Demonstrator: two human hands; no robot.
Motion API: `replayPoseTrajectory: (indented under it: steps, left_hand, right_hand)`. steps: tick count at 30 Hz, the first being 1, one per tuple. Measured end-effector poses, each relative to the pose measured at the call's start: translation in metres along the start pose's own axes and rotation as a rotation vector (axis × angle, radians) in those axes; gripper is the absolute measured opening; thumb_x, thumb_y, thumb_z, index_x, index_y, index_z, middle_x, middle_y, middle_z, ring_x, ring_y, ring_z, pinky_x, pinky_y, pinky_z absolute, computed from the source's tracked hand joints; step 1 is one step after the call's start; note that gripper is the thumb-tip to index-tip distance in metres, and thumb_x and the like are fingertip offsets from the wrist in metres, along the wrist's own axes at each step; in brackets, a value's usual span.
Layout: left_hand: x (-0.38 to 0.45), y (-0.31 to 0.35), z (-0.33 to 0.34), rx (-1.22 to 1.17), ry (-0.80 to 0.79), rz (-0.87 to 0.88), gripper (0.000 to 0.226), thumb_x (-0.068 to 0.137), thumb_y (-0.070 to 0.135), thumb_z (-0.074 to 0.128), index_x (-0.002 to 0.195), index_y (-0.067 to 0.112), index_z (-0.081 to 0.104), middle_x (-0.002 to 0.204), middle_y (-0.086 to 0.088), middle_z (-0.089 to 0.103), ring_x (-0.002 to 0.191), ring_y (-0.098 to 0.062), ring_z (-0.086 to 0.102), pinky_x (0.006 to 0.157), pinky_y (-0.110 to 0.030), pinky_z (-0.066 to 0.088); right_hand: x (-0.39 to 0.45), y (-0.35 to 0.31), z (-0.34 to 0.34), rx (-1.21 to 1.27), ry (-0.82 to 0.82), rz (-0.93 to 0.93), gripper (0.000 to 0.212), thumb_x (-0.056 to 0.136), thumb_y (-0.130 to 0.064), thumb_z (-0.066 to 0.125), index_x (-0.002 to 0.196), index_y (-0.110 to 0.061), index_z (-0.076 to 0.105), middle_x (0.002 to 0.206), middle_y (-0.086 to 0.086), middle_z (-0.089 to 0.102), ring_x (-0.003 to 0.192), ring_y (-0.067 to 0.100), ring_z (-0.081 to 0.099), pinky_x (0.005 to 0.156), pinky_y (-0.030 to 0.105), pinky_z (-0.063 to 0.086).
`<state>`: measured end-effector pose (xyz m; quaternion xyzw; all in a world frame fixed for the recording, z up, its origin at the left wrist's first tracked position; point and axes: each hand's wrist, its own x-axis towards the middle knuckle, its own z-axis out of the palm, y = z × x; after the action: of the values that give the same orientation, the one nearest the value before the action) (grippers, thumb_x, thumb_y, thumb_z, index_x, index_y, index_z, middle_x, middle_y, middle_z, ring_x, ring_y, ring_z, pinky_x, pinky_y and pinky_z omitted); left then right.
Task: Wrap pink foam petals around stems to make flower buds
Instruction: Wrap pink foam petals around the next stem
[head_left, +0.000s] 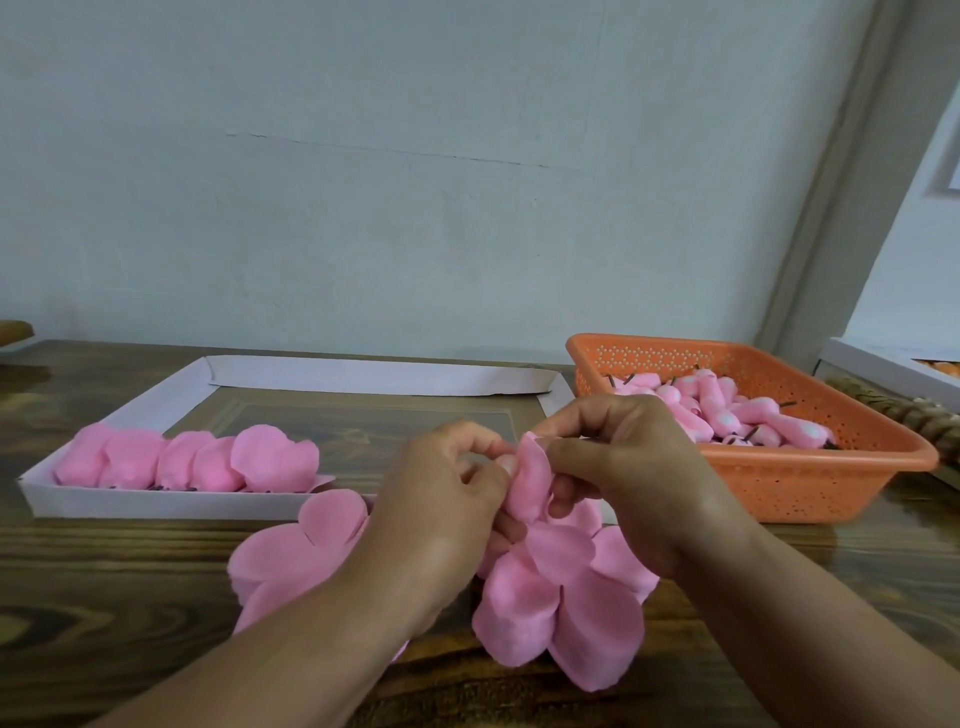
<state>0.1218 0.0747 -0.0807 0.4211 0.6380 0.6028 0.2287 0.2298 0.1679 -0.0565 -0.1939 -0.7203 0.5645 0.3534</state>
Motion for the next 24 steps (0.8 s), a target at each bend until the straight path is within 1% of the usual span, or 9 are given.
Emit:
replayPoseTrajectory:
  steps: [4,8,11,13,16,18,20,22,24]
  left_hand:
    - [-0.004,0.001,0.002,0.031,-0.051,0.04,0.029,0.095,0.014,0.053,0.082,0.031,0.072,0.068,0.0,0.072,0.056,-0.008,0.064,0.059,-0.026,0.057]
    - [-0.006,0.003,0.002,0.063,-0.103,0.043,0.033,0.098,0.019,0.047,0.082,0.031,0.074,0.067,0.004,0.071,0.057,-0.004,0.062,0.062,-0.025,0.055]
    - [-0.006,0.006,0.001,0.044,-0.148,0.02,0.033,0.095,0.015,0.047,0.084,0.028,0.075,0.067,0.0,0.069,0.057,-0.004,0.058,0.06,-0.022,0.051]
    - [-0.006,0.009,-0.001,0.016,-0.205,0.011,0.032,0.092,0.014,0.048,0.088,0.028,0.076,0.076,-0.004,0.072,0.061,-0.005,0.059,0.061,-0.021,0.05]
    - [-0.007,0.011,-0.003,-0.004,-0.289,0.025,0.033,0.091,0.009,0.052,0.099,0.033,0.073,0.09,0.003,0.075,0.072,-0.01,0.062,0.067,-0.025,0.051]
    - [-0.006,0.01,-0.003,-0.01,-0.277,0.022,0.042,0.09,-0.002,0.053,0.103,0.034,0.07,0.094,0.006,0.075,0.074,-0.011,0.063,0.068,-0.025,0.052]
    - [-0.005,0.01,-0.003,-0.039,-0.26,0.007,0.048,0.089,-0.009,0.05,0.105,0.033,0.068,0.092,0.006,0.076,0.072,-0.006,0.065,0.065,-0.019,0.053]
    - [-0.005,0.011,-0.002,-0.059,-0.248,-0.003,0.052,0.09,-0.012,0.047,0.105,0.034,0.064,0.089,0.006,0.076,0.067,-0.003,0.066,0.061,-0.016,0.052]
    - [-0.005,0.01,-0.001,-0.055,-0.209,-0.004,0.047,0.09,-0.01,0.048,0.105,0.034,0.056,0.085,0.005,0.076,0.063,-0.002,0.067,0.059,-0.015,0.052]
  right_hand:
    - [0.001,0.002,-0.001,-0.012,0.027,0.006,0.005,0.08,0.011,0.061,0.075,0.011,0.062,0.052,0.017,0.057,0.037,0.015,0.05,0.04,0.023,0.046]
    - [0.002,0.003,-0.002,-0.015,0.043,0.018,0.005,0.08,0.01,0.062,0.075,0.013,0.062,0.051,0.017,0.055,0.037,0.016,0.048,0.04,0.023,0.045]
    - [0.002,0.003,-0.003,-0.002,0.056,0.024,0.007,0.08,0.01,0.06,0.074,0.013,0.061,0.048,0.015,0.054,0.037,0.014,0.048,0.04,0.023,0.045]
    - [0.002,0.002,-0.004,0.011,0.062,0.027,0.008,0.08,0.009,0.06,0.073,0.012,0.061,0.047,0.012,0.054,0.037,0.013,0.048,0.04,0.022,0.045]
    - [0.003,0.001,-0.005,0.037,0.069,0.036,0.01,0.081,0.01,0.06,0.07,0.01,0.061,0.047,0.012,0.053,0.037,0.012,0.047,0.039,0.022,0.045]
    - [0.002,0.0,-0.005,0.054,0.061,0.042,0.012,0.081,0.009,0.06,0.068,0.009,0.061,0.046,0.012,0.053,0.037,0.012,0.046,0.039,0.022,0.045]
    - [0.002,0.0,-0.005,0.065,0.052,0.044,0.014,0.081,0.009,0.06,0.067,0.007,0.06,0.046,0.011,0.053,0.036,0.012,0.046,0.039,0.021,0.044]
    - [0.002,-0.001,-0.006,0.063,0.046,0.042,0.013,0.081,0.008,0.06,0.068,0.008,0.06,0.047,0.012,0.054,0.036,0.012,0.046,0.039,0.021,0.044]
    - [0.003,-0.001,-0.007,0.057,0.049,0.041,0.011,0.081,0.007,0.061,0.071,0.013,0.06,0.049,0.015,0.054,0.037,0.013,0.047,0.039,0.022,0.045]
